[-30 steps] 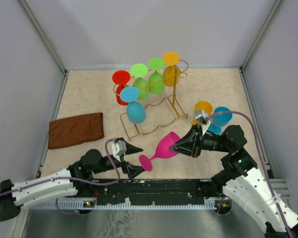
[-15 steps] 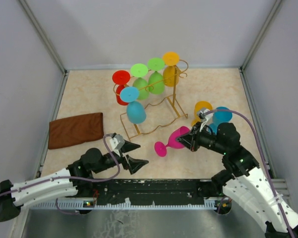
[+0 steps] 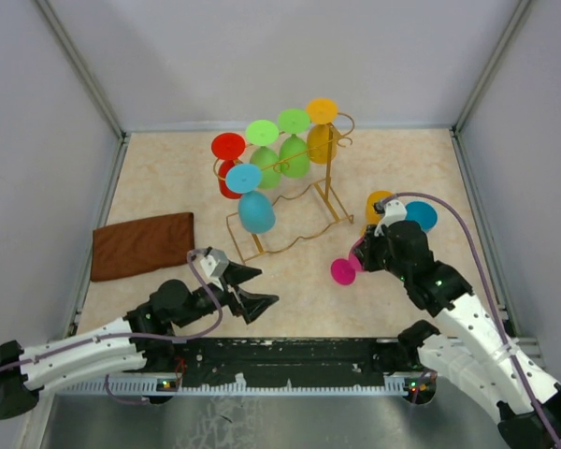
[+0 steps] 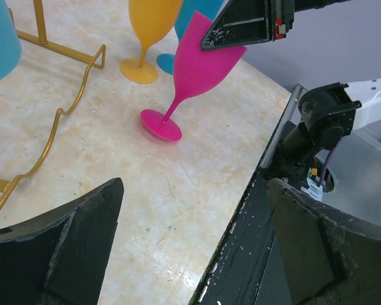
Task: Take the wine glass off the wine glass rack
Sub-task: Place the wine glass at the center of the board, then pick up the wine glass from the wine rack.
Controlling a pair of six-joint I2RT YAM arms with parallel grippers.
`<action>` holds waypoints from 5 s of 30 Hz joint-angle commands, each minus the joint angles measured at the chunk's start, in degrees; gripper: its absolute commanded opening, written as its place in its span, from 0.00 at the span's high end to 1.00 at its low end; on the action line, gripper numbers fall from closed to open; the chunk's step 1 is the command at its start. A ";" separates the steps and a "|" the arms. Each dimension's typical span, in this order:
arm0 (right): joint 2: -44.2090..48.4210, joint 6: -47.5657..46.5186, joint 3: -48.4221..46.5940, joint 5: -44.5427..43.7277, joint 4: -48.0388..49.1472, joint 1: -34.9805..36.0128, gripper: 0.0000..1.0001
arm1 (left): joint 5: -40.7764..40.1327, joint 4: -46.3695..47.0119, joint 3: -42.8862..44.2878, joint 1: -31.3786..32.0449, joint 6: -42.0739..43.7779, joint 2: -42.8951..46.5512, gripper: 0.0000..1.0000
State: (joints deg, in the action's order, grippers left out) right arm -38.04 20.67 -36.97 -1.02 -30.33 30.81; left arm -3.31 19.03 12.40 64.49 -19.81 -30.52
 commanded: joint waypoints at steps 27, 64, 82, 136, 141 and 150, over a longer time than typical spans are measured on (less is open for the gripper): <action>-34.83 -6.91 -28.50 -19.16 -6.14 12.23 1.00 | -18.10 -23.15 6.39 -0.25 0.61 11.19 0.00; -35.16 -11.97 -20.82 -14.92 2.27 6.73 0.96 | -20.61 -26.87 9.52 -0.88 -3.83 8.30 0.00; -36.20 -11.61 -23.97 -11.96 -2.83 6.65 0.90 | -20.51 -28.43 10.30 -0.86 -3.61 7.47 0.00; -8.50 18.22 -15.60 -2.77 34.90 6.89 0.37 | -17.08 -39.55 19.32 -21.25 -7.36 3.13 0.01; -16.20 15.69 -23.31 -5.46 30.38 13.26 0.38 | -17.32 -38.70 19.95 -21.25 -5.40 3.17 0.01; -26.02 20.13 -27.19 -4.85 37.37 19.05 0.38 | -18.25 -39.68 18.89 -21.25 -8.04 6.36 0.01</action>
State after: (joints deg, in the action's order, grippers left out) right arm -62.15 39.75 -61.01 -5.91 0.89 47.77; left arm -20.60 -20.47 31.35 43.59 -27.27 -26.59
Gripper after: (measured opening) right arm 0.625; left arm 0.990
